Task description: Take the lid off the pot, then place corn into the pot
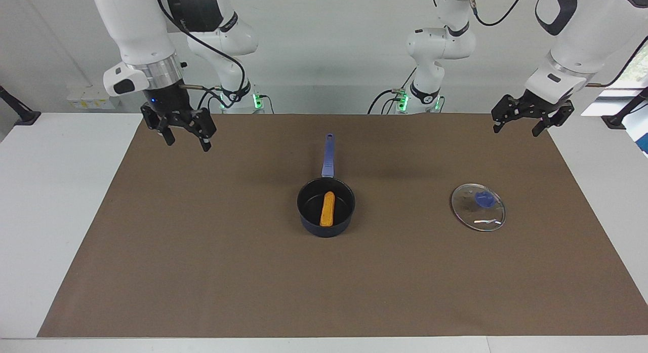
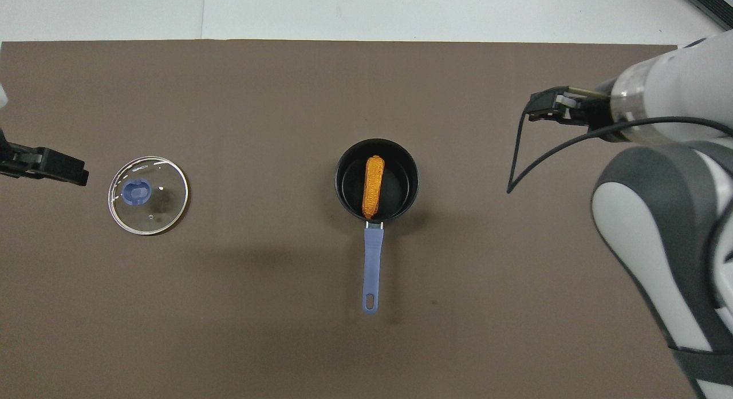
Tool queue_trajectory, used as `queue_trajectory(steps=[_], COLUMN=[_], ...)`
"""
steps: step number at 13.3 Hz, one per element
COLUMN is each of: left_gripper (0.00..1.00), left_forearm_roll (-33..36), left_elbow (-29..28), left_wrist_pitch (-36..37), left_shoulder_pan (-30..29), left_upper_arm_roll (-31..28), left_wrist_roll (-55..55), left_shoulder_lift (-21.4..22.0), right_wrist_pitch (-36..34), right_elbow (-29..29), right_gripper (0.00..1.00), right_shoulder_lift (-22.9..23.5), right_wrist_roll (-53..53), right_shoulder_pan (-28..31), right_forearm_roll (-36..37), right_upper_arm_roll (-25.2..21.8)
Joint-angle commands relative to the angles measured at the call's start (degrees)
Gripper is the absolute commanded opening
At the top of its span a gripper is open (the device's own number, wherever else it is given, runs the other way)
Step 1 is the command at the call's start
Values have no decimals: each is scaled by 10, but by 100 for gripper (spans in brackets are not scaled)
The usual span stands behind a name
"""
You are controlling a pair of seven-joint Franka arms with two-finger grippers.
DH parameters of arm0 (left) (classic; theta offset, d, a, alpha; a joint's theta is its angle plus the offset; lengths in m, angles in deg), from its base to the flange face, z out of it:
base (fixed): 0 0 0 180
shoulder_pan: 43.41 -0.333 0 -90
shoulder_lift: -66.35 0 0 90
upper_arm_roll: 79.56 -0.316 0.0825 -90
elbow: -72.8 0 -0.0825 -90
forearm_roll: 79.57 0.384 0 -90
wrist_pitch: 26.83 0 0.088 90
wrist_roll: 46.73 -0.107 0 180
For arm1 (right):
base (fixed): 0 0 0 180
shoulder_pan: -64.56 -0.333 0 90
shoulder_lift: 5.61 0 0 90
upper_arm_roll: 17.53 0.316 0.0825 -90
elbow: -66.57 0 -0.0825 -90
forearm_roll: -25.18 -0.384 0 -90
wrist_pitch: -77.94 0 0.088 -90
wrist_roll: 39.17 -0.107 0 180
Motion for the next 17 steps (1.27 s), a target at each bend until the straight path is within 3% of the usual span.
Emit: queue_trajectory(steps=[1, 5, 11, 15, 17], left_gripper=[100, 100, 100, 100, 100], left_forearm_roll=[-9, -29, -24, -18, -15], left_elbow=[14, 36, 32, 30, 34], left_wrist_pitch=[23, 45, 41, 47, 59], left_shoulder_pan=[-3, -4, -4, -4, -3], left_upper_arm_roll=[-3, -4, -3, -2, -2], left_wrist_roll=[7, 14, 22, 22, 22], left_shoulder_lift=[-2, -2, 4, 7, 6], right_wrist_pitch=[-51, -96, -108, -146, -145], right_elbow=[16, -12, -13, -97, -97], right_gripper=[100, 100, 100, 100, 100], right_shoulder_lift=[-46, -41, -38, 11, 12], right_wrist_roll=[35, 55, 55, 55, 55], right_shoulder_pan=[21, 30, 25, 26, 26], right_forearm_roll=[2, -7, 1, 1, 1], right_upper_arm_roll=[6, -32, -29, -27, -27])
